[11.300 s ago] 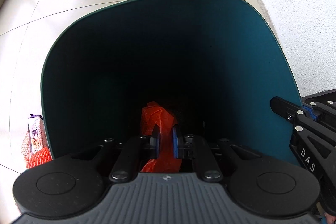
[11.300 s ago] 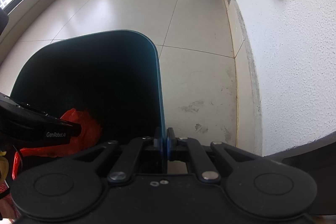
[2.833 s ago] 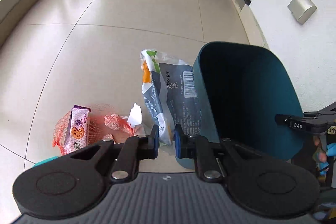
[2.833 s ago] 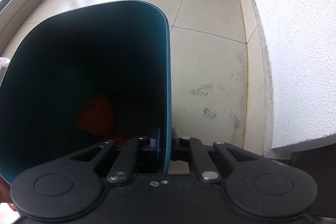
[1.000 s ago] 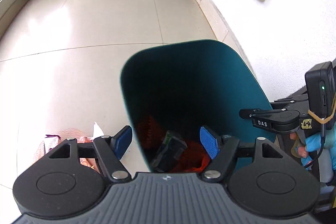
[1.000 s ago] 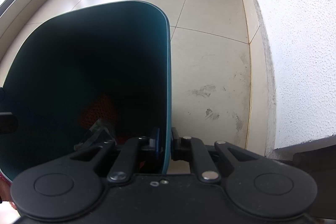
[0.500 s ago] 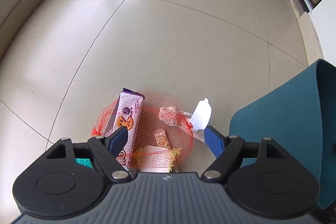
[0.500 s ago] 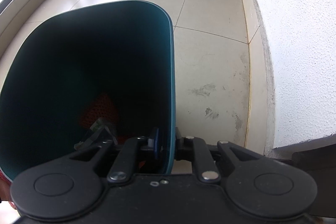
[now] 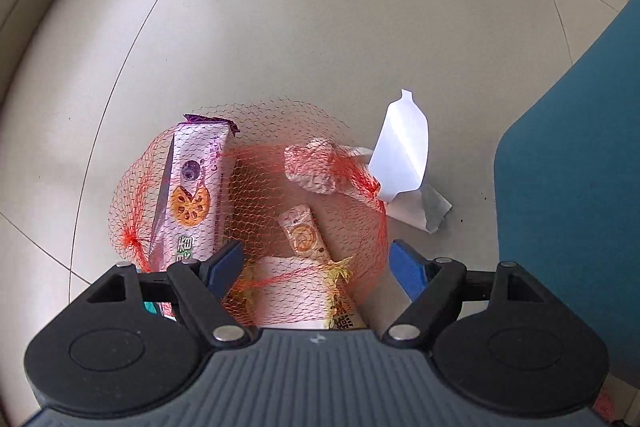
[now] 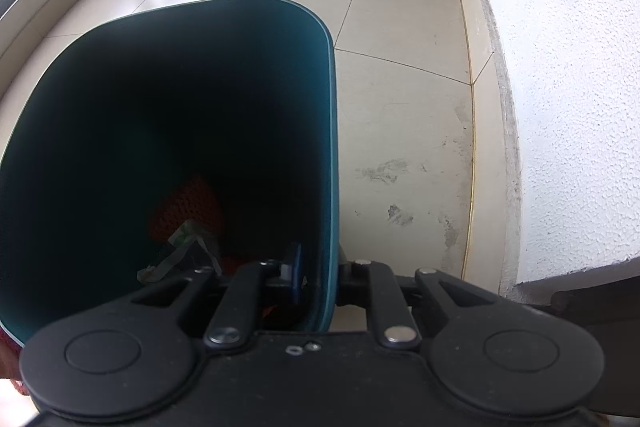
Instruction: Collect trash
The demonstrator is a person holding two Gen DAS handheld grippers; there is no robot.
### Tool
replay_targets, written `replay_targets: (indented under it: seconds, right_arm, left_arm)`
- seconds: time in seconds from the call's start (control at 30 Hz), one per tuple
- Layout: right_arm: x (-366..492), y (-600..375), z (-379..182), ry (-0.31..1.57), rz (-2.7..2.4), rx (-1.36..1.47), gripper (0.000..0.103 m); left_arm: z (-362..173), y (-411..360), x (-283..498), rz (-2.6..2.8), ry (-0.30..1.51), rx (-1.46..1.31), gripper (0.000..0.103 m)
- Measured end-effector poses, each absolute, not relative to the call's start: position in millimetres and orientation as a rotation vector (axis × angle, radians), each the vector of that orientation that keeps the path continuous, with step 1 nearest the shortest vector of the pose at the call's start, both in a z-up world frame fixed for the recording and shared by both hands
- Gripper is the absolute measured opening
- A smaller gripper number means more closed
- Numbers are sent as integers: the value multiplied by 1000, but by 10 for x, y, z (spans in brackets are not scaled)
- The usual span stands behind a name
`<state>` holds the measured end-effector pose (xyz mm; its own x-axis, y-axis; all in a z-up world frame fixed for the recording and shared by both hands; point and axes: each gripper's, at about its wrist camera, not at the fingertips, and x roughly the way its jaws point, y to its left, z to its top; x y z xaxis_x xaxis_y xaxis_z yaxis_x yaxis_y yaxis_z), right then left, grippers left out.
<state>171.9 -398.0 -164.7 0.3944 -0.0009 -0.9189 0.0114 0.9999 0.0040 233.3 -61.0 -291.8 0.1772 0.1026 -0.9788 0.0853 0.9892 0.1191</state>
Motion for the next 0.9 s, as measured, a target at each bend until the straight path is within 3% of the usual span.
replay_targets:
  seconds: [0.2,0.27,0.33,0.4,0.6,0.9]
  right_arm:
    - [1760,-3933,-1676,1187,3,-17,15]
    - [1760,-3923,-1688,1187,2,-19,15]
    - [1762,-3923,-1697,1186,1,-19,15]
    - [1763,-3932,-1708,1186,1,-15,15]
    - [1708,-3936,-1708,1171,-4,-19,13]
    - [1677,-4039,-1687,1159,-13,21,11]
  left_arm:
    - [-3178,-561,2484,31,1436,164,77]
    - [-3210,-561,2489,15,1438,173,52]
    - [-3237,-562,2482,27,1447,204,21]
    - [-3222,-526,2466,38,1444,198,10]
    - [-2905,-410,2408,62,1388,166,6]
    - [-1710,-248,2315,82,1233,110,5]
